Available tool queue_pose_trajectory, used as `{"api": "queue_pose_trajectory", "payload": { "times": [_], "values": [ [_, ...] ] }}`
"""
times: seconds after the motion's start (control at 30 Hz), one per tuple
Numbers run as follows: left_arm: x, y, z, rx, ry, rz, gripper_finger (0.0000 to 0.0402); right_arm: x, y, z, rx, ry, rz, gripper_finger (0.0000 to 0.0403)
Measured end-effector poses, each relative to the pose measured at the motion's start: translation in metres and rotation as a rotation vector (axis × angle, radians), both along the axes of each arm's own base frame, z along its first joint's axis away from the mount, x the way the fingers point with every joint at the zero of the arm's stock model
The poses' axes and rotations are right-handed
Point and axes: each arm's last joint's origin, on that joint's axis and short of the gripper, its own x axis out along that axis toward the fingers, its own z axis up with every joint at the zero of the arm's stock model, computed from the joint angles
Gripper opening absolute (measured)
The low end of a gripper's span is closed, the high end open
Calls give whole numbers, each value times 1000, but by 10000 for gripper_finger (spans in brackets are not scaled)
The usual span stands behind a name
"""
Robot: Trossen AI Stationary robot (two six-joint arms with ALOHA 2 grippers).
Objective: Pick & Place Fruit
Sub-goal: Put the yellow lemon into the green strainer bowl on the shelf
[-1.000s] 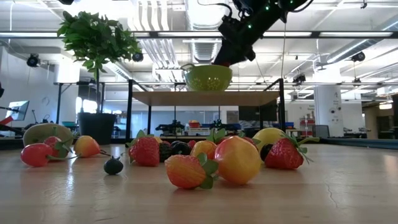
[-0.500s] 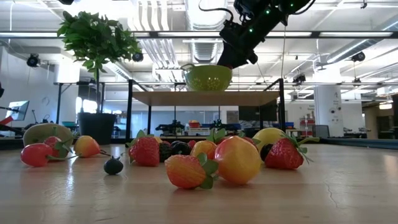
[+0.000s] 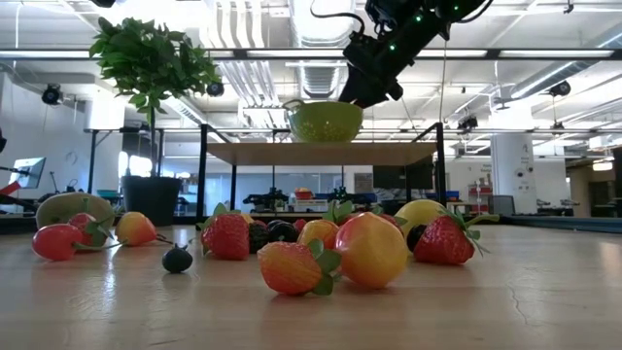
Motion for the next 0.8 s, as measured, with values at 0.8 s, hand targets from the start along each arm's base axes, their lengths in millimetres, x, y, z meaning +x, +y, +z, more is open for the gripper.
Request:
{"api": "queue_pose_trajectory", "payload": {
  "times": [0.8],
  "values": [
    [0, 0, 0, 0, 0, 1, 62, 7, 127, 34, 64, 95, 472, 244]
  ]
}}
